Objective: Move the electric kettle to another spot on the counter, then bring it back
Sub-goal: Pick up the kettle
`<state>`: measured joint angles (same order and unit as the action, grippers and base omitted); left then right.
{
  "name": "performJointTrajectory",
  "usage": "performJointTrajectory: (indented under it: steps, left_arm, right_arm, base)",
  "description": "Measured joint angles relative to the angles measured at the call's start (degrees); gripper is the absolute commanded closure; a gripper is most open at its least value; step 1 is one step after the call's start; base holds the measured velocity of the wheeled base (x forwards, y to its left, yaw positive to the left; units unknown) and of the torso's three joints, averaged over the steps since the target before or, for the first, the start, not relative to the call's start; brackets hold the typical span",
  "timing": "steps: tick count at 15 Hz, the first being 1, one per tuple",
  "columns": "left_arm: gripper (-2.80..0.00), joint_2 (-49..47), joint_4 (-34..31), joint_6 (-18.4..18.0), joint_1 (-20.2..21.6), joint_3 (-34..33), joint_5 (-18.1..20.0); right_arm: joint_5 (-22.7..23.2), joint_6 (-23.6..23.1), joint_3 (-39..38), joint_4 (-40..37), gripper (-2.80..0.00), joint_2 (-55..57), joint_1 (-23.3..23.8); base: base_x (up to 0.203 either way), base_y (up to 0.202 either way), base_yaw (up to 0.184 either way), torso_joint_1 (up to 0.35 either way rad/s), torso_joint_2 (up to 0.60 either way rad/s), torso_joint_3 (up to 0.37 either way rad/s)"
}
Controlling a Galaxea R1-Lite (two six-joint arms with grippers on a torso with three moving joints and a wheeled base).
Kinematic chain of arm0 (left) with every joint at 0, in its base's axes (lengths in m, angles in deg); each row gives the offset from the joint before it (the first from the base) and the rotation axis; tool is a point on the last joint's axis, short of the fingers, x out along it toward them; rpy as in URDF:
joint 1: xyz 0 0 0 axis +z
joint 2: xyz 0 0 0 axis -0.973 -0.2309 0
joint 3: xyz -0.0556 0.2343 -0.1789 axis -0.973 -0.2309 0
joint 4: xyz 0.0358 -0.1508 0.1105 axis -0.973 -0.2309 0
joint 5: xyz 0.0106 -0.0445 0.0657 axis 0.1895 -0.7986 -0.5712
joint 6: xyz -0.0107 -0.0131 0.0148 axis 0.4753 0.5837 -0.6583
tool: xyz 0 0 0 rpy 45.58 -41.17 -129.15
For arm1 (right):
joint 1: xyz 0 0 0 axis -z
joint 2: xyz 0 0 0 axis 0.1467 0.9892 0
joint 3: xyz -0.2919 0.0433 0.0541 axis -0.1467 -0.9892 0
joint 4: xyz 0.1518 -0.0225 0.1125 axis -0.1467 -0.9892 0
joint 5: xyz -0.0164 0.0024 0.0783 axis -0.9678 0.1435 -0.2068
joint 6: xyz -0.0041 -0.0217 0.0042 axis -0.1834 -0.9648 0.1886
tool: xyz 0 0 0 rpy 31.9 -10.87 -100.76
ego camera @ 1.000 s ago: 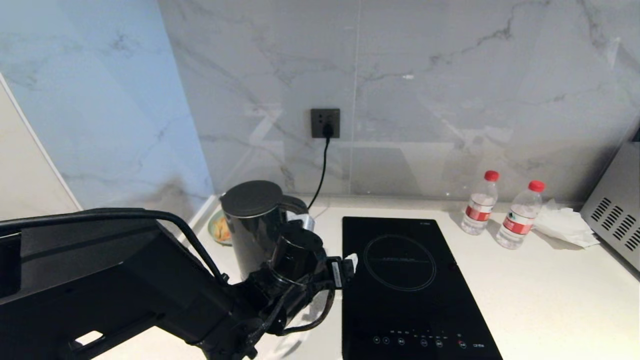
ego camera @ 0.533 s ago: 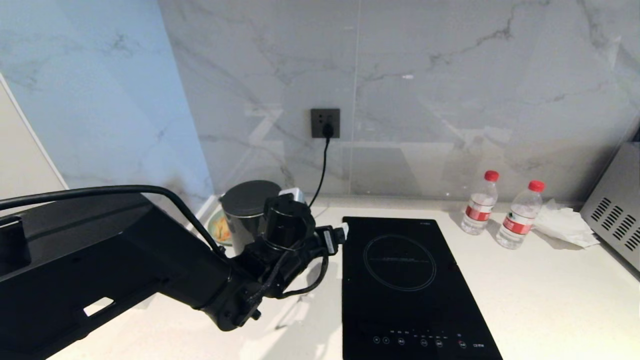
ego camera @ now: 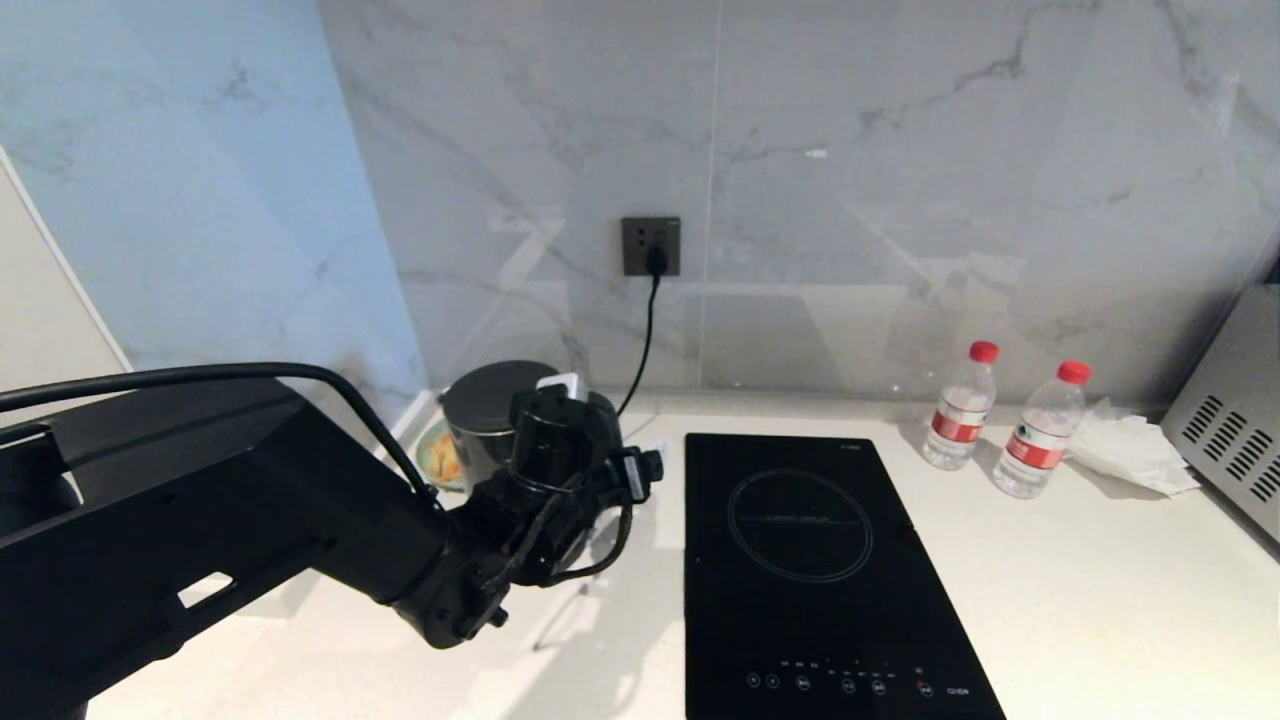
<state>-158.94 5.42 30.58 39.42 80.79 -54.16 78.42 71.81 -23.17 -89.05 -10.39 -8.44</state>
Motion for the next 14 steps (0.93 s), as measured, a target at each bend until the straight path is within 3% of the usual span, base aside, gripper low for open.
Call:
performJointTrajectory:
  steps: [2,11,14]
  left_arm:
    - [-2.80,-0.3,-0.1,-0.1,-0.1,2.0,-2.2]
    - [-2.80,-1.3,-0.2,-0.6,-1.0,4.7,-4.9]
    - [-2.80,-2.1,-0.3,-1.6,-2.0,5.9,-8.8]
  right_arm:
    - [0.0,0.0,0.0,0.0,0.00,0.0,0.0]
    - [0.0,0.0,0.0,0.0,0.00,0.0,0.0]
    - [0.0,0.0,0.0,0.0,0.00,0.0,0.0]
  base:
    - [0.000,0.000,0.000,0.000,0.00,0.000]
    - [0.000,0.000,0.000,0.000,0.00,0.000]
    - [0.000,0.000,0.000,0.000,0.00,0.000]
